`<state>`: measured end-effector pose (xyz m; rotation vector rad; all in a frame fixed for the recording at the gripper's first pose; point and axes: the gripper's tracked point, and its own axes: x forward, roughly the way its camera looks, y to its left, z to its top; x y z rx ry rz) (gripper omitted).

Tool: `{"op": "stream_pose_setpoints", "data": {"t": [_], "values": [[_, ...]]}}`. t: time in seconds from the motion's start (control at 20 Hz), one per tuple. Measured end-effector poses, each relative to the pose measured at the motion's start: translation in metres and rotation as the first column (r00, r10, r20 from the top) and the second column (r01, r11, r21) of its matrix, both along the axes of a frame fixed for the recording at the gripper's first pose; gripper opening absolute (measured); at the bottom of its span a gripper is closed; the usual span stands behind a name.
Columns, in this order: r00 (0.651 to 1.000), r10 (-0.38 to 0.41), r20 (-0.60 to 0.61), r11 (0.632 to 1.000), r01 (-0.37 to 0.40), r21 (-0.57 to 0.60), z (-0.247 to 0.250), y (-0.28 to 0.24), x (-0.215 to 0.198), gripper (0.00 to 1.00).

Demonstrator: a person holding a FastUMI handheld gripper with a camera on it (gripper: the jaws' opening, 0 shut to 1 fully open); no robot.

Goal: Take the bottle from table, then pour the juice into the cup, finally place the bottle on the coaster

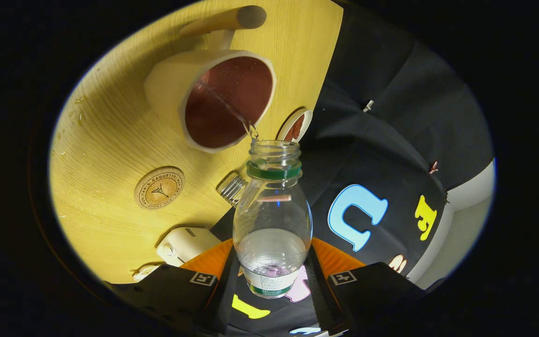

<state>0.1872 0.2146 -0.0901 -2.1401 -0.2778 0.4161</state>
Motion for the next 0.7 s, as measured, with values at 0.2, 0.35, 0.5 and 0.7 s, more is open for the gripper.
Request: {"op": "stream_pose_setpoints", "data": {"t": [0.2,0.35,0.5,0.7], "values": [[0.999,0.029,0.014,0.999,-0.029,-0.025,0.005,0.006,-0.001,0.72],[0.999,0.027,0.019,0.999,-0.026,-0.029,0.007,0.007,0.000,0.72],[0.999,0.041,0.016,0.999,-0.041,-0.036,0.006,0.011,-0.001,0.72],[0.999,0.049,0.012,0.997,-0.048,-0.055,0.005,0.015,-0.006,0.72]]}}
